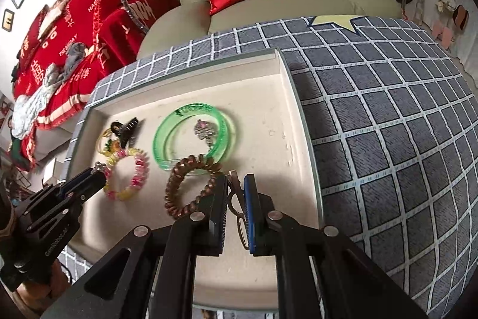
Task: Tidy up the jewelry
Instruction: 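Carry the charm and hairpin into the white tray and open both tools, then withdraw both tools from the tray toward the star clip and braided bracelet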
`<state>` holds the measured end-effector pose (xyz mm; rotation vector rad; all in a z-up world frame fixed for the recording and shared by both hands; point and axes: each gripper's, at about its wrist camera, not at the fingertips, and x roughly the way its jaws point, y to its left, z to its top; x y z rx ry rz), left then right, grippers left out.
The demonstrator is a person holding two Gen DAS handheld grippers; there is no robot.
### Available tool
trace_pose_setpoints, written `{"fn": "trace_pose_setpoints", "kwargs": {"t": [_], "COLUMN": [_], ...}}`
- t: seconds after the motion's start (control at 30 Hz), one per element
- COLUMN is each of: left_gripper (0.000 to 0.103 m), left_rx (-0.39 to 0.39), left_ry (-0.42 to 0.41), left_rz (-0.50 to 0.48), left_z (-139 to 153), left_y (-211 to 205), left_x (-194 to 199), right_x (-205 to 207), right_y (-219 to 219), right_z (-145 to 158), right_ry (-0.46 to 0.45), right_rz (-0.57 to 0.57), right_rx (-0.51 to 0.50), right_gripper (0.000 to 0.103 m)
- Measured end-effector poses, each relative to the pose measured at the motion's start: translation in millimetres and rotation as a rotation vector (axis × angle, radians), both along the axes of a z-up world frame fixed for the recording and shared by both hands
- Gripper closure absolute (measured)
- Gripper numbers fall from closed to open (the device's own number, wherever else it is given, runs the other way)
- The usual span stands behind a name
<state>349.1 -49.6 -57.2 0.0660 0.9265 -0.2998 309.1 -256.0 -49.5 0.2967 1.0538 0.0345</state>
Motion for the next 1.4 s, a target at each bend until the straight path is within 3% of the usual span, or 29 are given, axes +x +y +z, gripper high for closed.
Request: {"fn": "trace_pose_setpoints", "kwargs": {"t": [0.2, 0.4, 0.5, 0.6, 0.63, 1.17, 1.27, 1.33, 1.4], "left_gripper": [0.07, 0.07, 0.07, 0.07, 0.07, 0.069, 0.0, 0.0, 0.0], "left_rx": [0.051, 0.067, 0.071, 0.094, 0.101, 0.073, 0.081, 0.074, 0.074], "left_ry": [-0.017, -0.019, -0.022, -0.035, -0.043, -0.074, -0.11, -0.176, -0.166], "left_rz": [-0.003, 0.01, 0.016, 0.028, 0.033, 0.039, 0.055, 0.065, 0.048], "left_z": [-8, -8, -8, -7, -5, 10, 19, 29, 33], "left_y": [-6, -9, -9, -9, -9, -10, -10, -9, -10], "left_x": [-1, -1, -2, -5, -6, -9, -13, -21, -22], "right_x": [0, -1, -2, -6, -7, -45, -50, -53, -56], "right_y": [8, 7, 7, 10, 11, 6, 2, -2, -5], "right_z": [-5, -4, -2, 5, 9, 43, 46, 47, 47], "right_ry": [-0.012, -0.014, -0.02, -0.049, -0.061, -0.12, -0.124, -0.123, -0.118], "right_rz": [0.017, 0.014, 0.02, 0.025, 0.025, -0.006, -0.012, -0.022, -0.03], "right_rx": [-0.056, -0.038, -0.013, 0.006, 0.009, 0.053, 0.052, 0.052, 0.051], "right_gripper": [0.09, 0.088, 0.075, 0.041, 0.038, 0.032, 0.03, 0.03, 0.03]}}
